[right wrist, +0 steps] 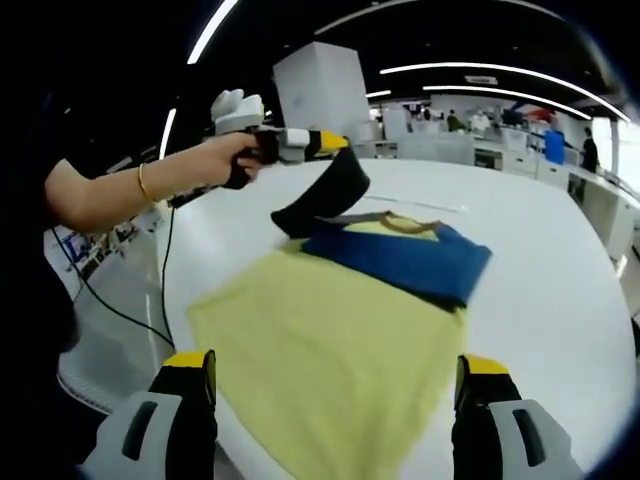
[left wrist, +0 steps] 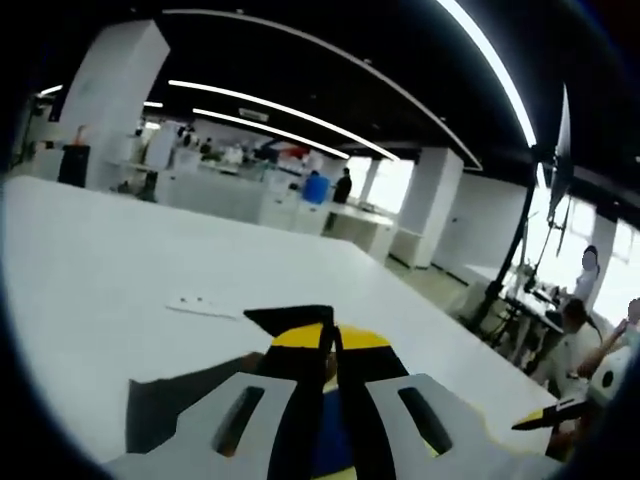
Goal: Fold the garment on the visible template until the final outline fits inside the template.
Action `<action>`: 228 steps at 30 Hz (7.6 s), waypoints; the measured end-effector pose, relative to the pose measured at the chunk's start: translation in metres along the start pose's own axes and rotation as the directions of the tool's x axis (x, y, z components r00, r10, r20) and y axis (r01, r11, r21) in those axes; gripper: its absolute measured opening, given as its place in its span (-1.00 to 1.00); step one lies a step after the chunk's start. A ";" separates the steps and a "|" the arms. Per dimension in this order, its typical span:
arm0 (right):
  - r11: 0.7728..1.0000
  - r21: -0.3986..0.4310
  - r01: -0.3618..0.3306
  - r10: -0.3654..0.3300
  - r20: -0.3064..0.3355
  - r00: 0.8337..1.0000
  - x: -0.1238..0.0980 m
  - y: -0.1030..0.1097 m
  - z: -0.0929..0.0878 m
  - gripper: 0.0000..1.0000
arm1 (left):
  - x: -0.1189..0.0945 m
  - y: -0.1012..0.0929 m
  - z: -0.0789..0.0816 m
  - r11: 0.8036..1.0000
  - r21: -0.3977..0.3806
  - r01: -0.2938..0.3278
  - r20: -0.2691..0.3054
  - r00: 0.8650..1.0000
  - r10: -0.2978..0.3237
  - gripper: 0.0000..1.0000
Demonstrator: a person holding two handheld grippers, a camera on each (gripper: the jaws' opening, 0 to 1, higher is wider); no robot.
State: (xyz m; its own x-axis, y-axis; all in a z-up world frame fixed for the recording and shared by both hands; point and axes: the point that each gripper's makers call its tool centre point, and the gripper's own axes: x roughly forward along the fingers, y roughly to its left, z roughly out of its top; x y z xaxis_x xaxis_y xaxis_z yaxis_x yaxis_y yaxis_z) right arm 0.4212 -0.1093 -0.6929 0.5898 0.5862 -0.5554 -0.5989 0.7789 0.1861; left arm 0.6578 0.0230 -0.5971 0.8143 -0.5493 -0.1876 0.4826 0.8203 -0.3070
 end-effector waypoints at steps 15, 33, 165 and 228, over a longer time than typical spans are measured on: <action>0.999 0.026 0.031 -0.031 -0.010 0.999 -0.006 -0.009 -0.009 0.98 | 0.030 -0.053 -0.027 0.991 -0.001 0.133 -0.056 0.990 -0.133 -0.99; 0.997 0.058 0.049 -0.048 -0.008 0.999 -0.010 -0.020 -0.018 0.98 | 0.059 -0.116 -0.094 0.955 0.048 0.292 -0.216 0.937 -0.276 -0.99; 0.898 -0.375 -0.230 0.009 -0.507 0.862 -0.017 0.009 -0.116 -0.49 | -0.256 -0.007 -0.241 0.724 0.375 0.578 -0.736 0.661 -0.146 -0.46; 0.938 -0.306 -0.165 0.050 -0.350 0.935 -0.062 0.035 -0.041 -1.00 | -0.278 -0.018 -0.153 0.834 0.345 0.431 -0.686 0.722 -0.089 -0.99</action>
State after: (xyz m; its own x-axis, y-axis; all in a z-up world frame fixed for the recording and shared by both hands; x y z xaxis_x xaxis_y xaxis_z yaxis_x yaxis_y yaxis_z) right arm 0.3419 -0.1274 -0.6852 0.3324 0.5093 -0.7938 -0.8246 0.5655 0.0175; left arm 0.3737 0.1360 -0.6817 0.3231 -0.5792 -0.7484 0.8645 0.5023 -0.0155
